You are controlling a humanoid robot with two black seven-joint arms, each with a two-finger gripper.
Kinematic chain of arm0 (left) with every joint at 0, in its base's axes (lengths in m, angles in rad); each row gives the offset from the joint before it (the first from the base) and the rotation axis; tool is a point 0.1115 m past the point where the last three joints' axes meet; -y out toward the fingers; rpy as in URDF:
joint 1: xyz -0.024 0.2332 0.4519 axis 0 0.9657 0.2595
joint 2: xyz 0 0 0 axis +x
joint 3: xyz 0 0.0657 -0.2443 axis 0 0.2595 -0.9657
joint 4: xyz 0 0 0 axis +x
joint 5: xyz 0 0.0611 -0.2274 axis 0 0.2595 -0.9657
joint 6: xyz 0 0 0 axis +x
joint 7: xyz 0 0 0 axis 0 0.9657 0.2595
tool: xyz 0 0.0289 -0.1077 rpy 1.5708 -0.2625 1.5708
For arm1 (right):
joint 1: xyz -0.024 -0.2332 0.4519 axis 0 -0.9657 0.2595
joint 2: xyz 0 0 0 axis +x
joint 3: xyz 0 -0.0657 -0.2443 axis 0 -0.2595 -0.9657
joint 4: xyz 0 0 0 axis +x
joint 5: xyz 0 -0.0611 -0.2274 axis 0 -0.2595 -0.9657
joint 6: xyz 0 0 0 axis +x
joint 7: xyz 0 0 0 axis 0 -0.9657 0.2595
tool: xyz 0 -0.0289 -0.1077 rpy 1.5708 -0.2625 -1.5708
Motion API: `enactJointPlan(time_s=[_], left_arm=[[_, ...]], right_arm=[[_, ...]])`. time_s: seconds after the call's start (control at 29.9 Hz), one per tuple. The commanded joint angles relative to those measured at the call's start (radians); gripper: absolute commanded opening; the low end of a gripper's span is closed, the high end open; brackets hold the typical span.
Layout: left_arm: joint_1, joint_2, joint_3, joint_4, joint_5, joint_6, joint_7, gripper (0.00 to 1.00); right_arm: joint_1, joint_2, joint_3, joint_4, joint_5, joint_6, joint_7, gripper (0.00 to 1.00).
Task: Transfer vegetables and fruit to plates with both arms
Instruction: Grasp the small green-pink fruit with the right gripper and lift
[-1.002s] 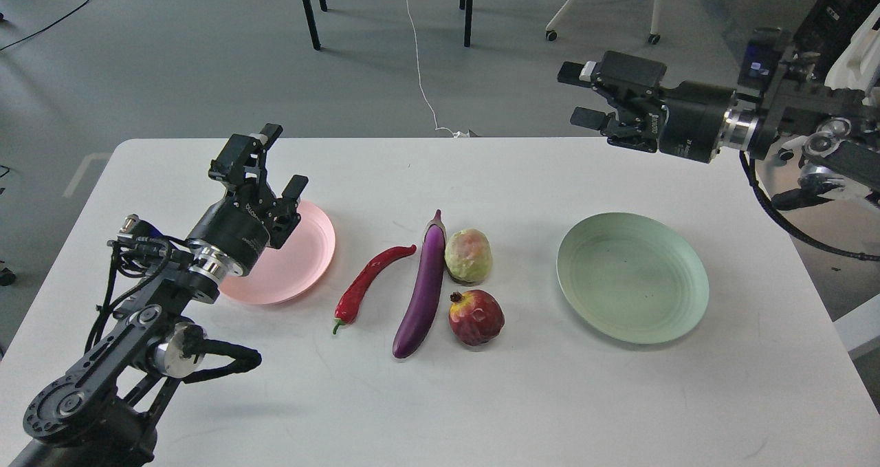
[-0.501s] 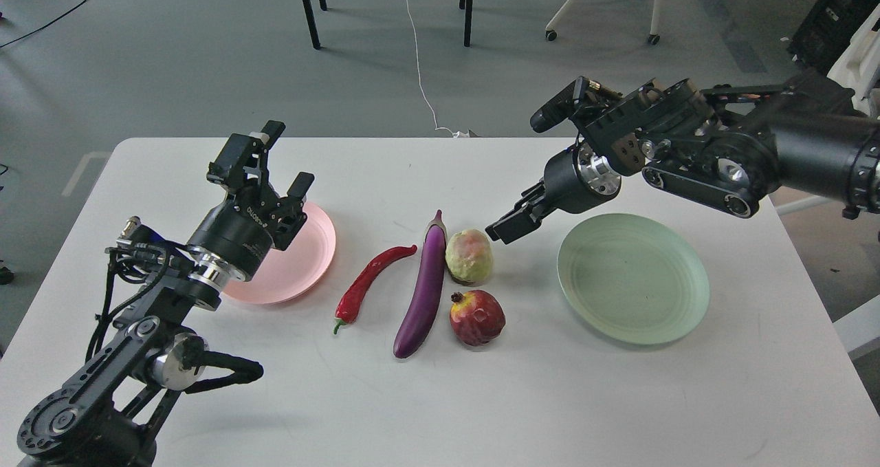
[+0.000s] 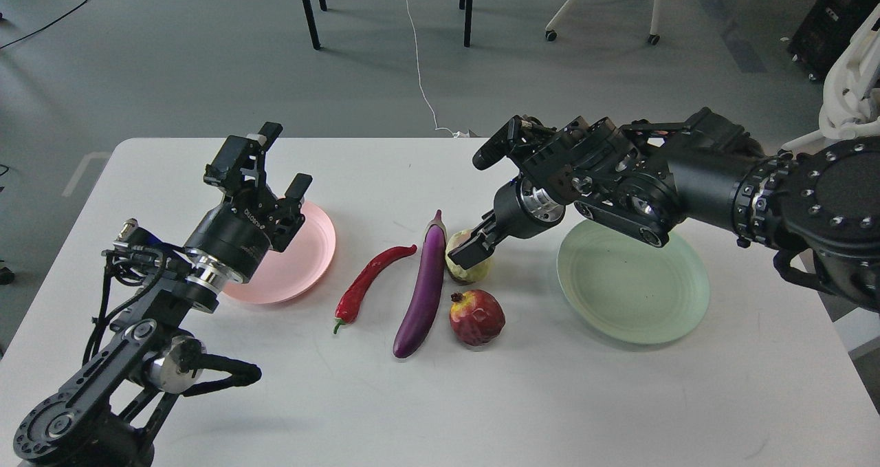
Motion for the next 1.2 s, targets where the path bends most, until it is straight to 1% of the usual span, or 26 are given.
enactJointPlan(time_s=[0.0,0.37,0.6,0.7,0.74,0.77,0.84,0.87,0.94,1.04,1.14,1.17], left_arm=[[0.000,0.000,0.000,0.000,-0.002,0.000,0.000,0.99],[0.014,0.000,0.002,-0.002,-0.002,-0.002,0.000,0.99],[0.014,0.000,0.002,-0.008,-0.002,-0.002,0.000,0.99],[0.015,0.000,0.002,-0.009,-0.002,-0.002,0.000,0.99],[0.015,0.000,0.002,-0.009,-0.002,-0.002,0.000,0.99],[0.015,0.000,0.002,-0.009,-0.002,-0.002,0.000,0.99],[0.015,0.000,0.002,-0.009,-0.002,-0.002,0.000,0.99],[0.015,0.000,0.002,-0.009,-0.002,-0.002,0.000,0.99],[0.015,0.000,0.002,-0.009,-0.002,-0.002,0.000,0.99],[0.015,0.000,0.000,-0.011,-0.002,-0.002,0.000,0.99],[0.015,0.000,0.000,-0.011,-0.002,-0.002,0.000,0.99],[0.015,0.000,0.000,-0.014,-0.002,-0.002,0.000,0.99]], right_arm=[[-0.010,0.001,-0.002,-0.010,0.000,-0.021,0.000,0.98],[-0.046,0.001,0.006,-0.010,0.008,-0.033,0.000,0.98],[-0.078,0.001,0.006,-0.010,0.008,-0.093,0.000,0.97],[-0.080,0.001,0.006,-0.010,0.008,-0.099,0.000,0.90],[-0.081,0.001,0.006,-0.010,0.009,-0.099,0.000,0.87],[-0.080,0.001,0.006,-0.010,0.011,-0.098,0.000,0.80],[-0.080,0.001,0.006,-0.010,0.011,-0.098,0.000,0.64],[-0.080,0.001,0.006,-0.010,0.011,-0.096,0.000,0.58],[-0.078,0.001,0.004,-0.010,0.011,-0.093,0.000,0.49],[-0.064,0.001,0.001,-0.003,0.011,-0.090,0.000,0.49],[-0.020,0.001,-0.002,0.035,0.011,-0.088,0.000,0.49],[0.000,-0.027,-0.004,0.060,0.009,-0.087,0.000,0.49]])
